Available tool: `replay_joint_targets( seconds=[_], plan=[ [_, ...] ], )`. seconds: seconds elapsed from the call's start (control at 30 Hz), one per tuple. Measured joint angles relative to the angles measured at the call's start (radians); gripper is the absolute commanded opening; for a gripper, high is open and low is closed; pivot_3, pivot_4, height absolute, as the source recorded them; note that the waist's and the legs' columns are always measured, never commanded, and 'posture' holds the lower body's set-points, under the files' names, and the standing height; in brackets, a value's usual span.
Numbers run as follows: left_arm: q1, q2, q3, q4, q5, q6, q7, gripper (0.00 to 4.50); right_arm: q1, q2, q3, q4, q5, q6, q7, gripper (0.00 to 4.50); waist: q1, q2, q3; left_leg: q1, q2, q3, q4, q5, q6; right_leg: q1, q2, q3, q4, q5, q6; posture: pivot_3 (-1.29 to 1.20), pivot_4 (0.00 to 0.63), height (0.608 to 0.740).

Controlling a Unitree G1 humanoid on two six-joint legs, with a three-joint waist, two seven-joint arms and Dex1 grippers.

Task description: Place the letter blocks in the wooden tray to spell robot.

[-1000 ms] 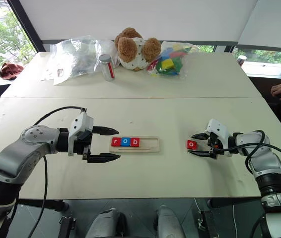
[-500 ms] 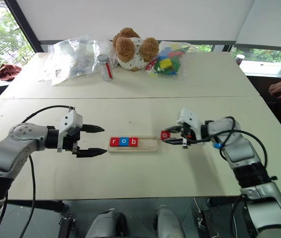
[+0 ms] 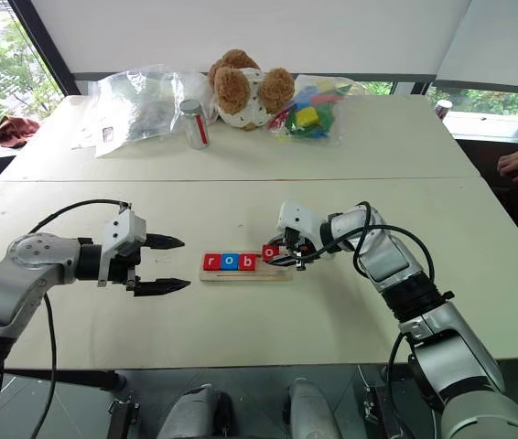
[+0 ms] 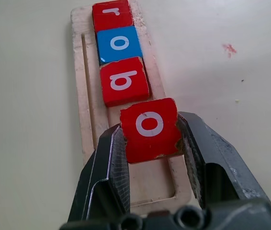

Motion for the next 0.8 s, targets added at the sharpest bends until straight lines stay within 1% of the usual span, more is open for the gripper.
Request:
replay_joint_targets(
  seconds=[0.27, 0.4, 0.8],
  plan=[
    [0.0, -0.02, 0.0, -0.01, -0.001, 0.002, 0.028, 4.5, 0.007, 0.014, 0.012, 0.002, -0.014, -0.002, 0.003, 1.12, 0.0, 0.0, 0.0, 0.0, 0.0, 0.0, 0.0, 0.0, 0.0, 0.0, 0.0, 0.0, 0.0, 0.0, 0.0, 0.0, 0.15, 0.74],
    [0.0, -0.037, 0.0, -0.021, -0.007, 0.015, 0.043, 4.5, 0.01, 0.039, 0.017, 0.002, -0.018, -0.002, -0.009, 1.12, -0.001, 0.0, 0.0, 0.0, 0.0, 0.0, 0.0, 0.0, 0.0, 0.0, 0.0, 0.0, 0.0, 0.0, 0.0, 0.0, 0.15, 0.74],
    [-0.002, -0.038, -0.001, -0.021, 0.014, 0.012, 0.044, 4.5, 0.01, 0.054, 0.025, 0.003, -0.045, -0.037, -0.026, 1.12, -0.002, 0.0, 0.0, 0.0, 0.0, 0.0, 0.0, 0.0, -0.001, 0.0, 0.0, 0.0, 0.0, 0.0, 0.0, 0.0, 0.15, 0.74]
  ],
)
